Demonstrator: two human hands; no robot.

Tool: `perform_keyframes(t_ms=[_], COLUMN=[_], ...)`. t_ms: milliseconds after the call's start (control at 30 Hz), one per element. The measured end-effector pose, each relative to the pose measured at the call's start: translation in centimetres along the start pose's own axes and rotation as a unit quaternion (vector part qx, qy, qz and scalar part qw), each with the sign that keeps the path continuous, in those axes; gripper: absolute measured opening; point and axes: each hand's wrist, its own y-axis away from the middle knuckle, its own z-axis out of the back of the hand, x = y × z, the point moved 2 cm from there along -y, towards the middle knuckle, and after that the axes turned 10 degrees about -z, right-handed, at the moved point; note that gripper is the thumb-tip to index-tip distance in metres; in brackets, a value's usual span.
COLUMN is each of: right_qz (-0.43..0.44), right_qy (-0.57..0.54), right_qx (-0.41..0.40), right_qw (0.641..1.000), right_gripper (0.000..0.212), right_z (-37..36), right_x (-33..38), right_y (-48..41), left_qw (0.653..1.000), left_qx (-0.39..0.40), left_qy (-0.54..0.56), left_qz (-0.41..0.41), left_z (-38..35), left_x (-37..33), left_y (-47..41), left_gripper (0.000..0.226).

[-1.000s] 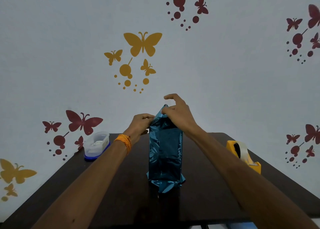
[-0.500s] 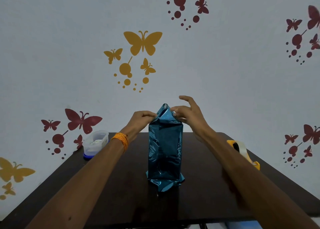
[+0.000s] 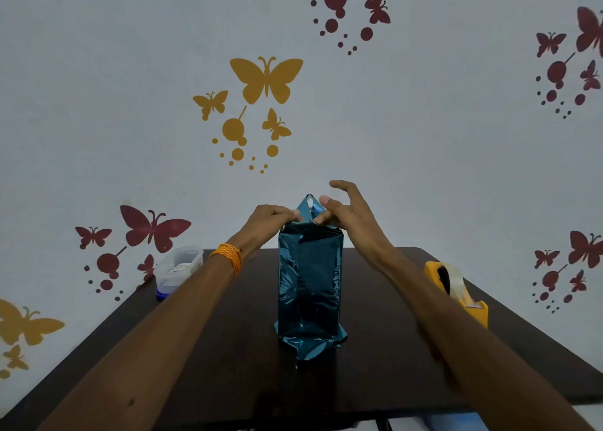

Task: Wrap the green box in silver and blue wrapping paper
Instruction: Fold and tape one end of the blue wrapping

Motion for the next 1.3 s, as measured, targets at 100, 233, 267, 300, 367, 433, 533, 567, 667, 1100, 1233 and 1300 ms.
perform_keyframes(t_ms=[100,233,267,300,367,433,533,567,667,1100,1233,1300], right_qz=[0.011,0.018,0.021,0.026,0.035,0.037,0.022,0.013,-0.012,0.034,0.041,0.041], right_qy=[-0.001,0.032,0.041,0.048,0.051,0.031,-0.015,-0.029,-0.040,0.035,0.031,0.027], right_qx=[-0.004,0.034,0.043,0.048,0.049,0.046,0.037,0.037,0.054,0.059,0.046,0.045], right_qw=[1.000,0.999,0.998,0.997,0.997,0.998,0.999,0.999,0.998,0.997,0.998,0.998], right_gripper=[0.062,0.048,0.046,0.044,0.041,0.036,0.029,0.027,0.027,0.034,0.027,0.023], right_z=[0.2,0.5,0.4,0.5,0.6,0.8,1.4,1.5,1.8,0.9,1.3,1.4], right_x=[-0.1,-0.3,-0.4,-0.5,-0.6,-0.7,-0.5,-0.4,-0.1,-0.3,0.0,0.0], right_y=[0.4,1.3,1.5,1.6,1.6,1.5,0.7,0.5,-0.2,0.9,0.4,0.2], left_qw=[1.000,0.999,0.998,0.996,0.985,0.975,0.968,0.966,0.966,0.979,0.968,0.964], left_qx=[0.008,0.007,0.010,0.017,0.030,0.045,0.065,0.062,0.042,0.061,0.112,0.118], left_qy=[-0.010,-0.046,-0.058,-0.079,-0.149,-0.193,-0.223,-0.237,-0.239,-0.184,-0.217,-0.228], left_qz=[-0.010,-0.024,-0.029,-0.040,-0.076,-0.099,-0.092,-0.085,-0.088,-0.065,-0.063,-0.065], left_z=[-0.1,0.3,0.4,0.4,0.2,-0.1,-0.9,-1.0,-1.2,-0.7,-0.6,-0.6], left_x=[0.0,0.5,0.5,0.3,-0.3,-1.0,-1.3,-1.1,-0.6,-1.2,-1.0,-0.7], left_y=[-0.2,-0.2,-0.1,0.0,0.1,0.2,-0.1,-0.2,0.1,-0.3,-0.6,-0.5], left_gripper=[0.020,0.013,0.012,0.010,0.011,0.017,0.019,0.021,0.020,0.027,0.026,0.028])
